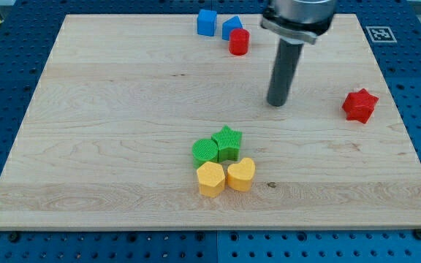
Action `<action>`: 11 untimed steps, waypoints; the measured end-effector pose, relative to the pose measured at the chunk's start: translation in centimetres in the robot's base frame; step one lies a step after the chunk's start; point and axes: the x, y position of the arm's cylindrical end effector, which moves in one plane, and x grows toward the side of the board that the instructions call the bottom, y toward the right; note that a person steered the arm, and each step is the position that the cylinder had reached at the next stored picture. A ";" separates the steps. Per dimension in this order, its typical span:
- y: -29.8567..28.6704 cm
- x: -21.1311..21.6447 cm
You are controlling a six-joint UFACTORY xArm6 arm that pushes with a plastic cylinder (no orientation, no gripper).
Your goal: Move your arm towards the top left
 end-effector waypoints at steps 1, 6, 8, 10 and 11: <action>-3.1 -1.3; -9.5 -8.6; -10.4 -9.1; -15.8 -12.4; -16.6 -15.7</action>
